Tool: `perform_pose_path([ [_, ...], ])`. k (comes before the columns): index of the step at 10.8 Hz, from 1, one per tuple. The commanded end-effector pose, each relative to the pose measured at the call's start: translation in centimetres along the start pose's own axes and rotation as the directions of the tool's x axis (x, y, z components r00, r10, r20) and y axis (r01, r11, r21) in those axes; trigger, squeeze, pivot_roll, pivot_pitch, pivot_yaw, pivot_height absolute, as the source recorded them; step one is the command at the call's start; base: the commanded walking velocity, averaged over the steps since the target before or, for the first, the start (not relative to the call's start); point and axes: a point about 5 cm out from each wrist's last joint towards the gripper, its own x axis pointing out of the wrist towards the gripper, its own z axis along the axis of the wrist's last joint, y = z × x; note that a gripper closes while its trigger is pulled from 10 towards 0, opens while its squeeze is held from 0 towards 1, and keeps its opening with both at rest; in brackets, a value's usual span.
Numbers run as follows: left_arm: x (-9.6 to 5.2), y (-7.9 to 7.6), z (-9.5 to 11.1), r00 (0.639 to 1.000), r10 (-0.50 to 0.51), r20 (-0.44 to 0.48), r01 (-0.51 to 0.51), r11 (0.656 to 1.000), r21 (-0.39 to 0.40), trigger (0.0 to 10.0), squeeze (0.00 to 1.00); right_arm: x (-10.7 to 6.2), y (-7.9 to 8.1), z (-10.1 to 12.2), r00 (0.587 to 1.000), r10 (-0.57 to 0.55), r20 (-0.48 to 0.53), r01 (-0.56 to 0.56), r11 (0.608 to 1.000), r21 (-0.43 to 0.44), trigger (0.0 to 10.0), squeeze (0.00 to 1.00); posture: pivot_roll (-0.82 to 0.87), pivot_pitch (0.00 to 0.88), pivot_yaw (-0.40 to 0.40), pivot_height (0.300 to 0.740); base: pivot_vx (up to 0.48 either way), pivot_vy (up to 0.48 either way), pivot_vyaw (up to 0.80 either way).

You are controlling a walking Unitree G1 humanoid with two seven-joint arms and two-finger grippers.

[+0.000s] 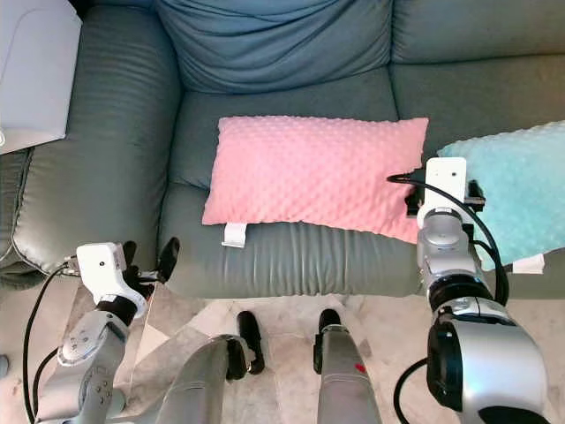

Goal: Move the pillow to the sofa

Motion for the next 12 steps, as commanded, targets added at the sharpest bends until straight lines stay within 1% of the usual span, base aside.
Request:
perform_pose_path([
  [1,-1.1,1.0,-0.9,0.998,0.041,-0.053,-0.041,0.999,0.009,10.0,0.0,-0.4,0.5,-1.4,0.998,0.021,-0.057,-0.02,1.0,0.015,10.0,1.0,-0.09,0.472,0.197,0.74,0.0,0.0,0.0],
  [3,-1.3,0.9,-0.8,0.997,0.044,-0.064,-0.044,0.999,0.005,10.0,0.0,-0.5,1.4,-1.3,0.995,0.072,-0.067,-0.063,0.991,0.118,10.0,1.0,-0.08,0.469,0.195,0.74,0.0,0.0,0.0],
  [4,-1.3,0.9,-0.8,0.997,0.045,-0.066,-0.045,0.999,0.004,10.0,0.0,-0.5,1.5,-1.2,0.995,0.077,-0.065,-0.069,0.991,0.119,10.0,1.0,-0.07,0.469,0.196,0.74,0.0,0.0,0.0],
  [5,-1.4,1.0,-0.8,0.996,0.046,-0.071,-0.046,0.999,0.006,10.0,0.0,-0.5,1.9,-0.9,0.993,0.105,-0.052,-0.095,0.981,0.166,10.0,1.0,-0.07,0.468,0.197,0.74,0.0,0.0,0.0],
  [6,-1.5,1.0,-0.8,0.996,0.05,-0.075,-0.049,0.999,0.006,10.0,0.0,-0.5,2.2,-0.8,0.991,0.124,-0.045,-0.113,0.975,0.191,10.0,1.0,-0.07,0.468,0.197,0.74,0.0,0.0,0.0],
  [7,-1.5,1.0,-0.8,0.996,0.049,-0.076,-0.049,0.999,0.005,10.0,0.0,-0.5,2.4,-0.6,0.99,0.135,-0.038,-0.125,0.972,0.198,10.0,1.0,-0.07,0.468,0.197,0.74,0.0,0.0,0.0],
  [8,-1.4,0.7,-0.8,0.996,0.047,-0.076,-0.047,0.999,0.002,10.0,0.0,-0.5,2.4,-0.4,0.991,0.134,-0.026,-0.125,0.965,0.229,10.0,1.0,-0.07,0.466,0.2,0.74,0.0,0.0,0.0],
  [9,-1.4,0.5,-0.8,0.996,0.041,-0.077,-0.041,0.999,0.001,10.0,0.0,-0.5,2.6,-0.2,0.99,0.14,-0.019,-0.133,0.967,0.215,10.0,1.0,-0.06,0.467,0.201,0.74,0.0,0.0,0.0],
  [10,-1.4,0.5,-0.8,0.996,0.039,-0.077,-0.04,0.999,0.0,10.0,0.0,-0.5,2.7,0.0,0.989,0.146,-0.014,-0.139,0.963,0.23,10.0,1.0,-0.06,0.466,0.201,0.74,0.0,0.0,0.0],
  [11,-1.4,0.5,-0.6,0.996,0.042,-0.074,-0.042,0.999,0.001,10.0,0.0,-0.5,2.9,-0.1,0.988,0.154,-0.015,-0.148,0.969,0.198,10.0,1.0,-0.06,0.463,0.197,0.74,0.0,0.0,0.0],
  [12,-1.3,0.6,-0.5,0.996,0.044,-0.072,-0.044,0.999,0.0,10.0,0.0,-0.5,2.8,-0.2,0.988,0.152,-0.017,-0.147,0.975,0.168,10.0,0.97,-0.07,0.457,0.193,0.74,0.0,0.0,0.0],
])
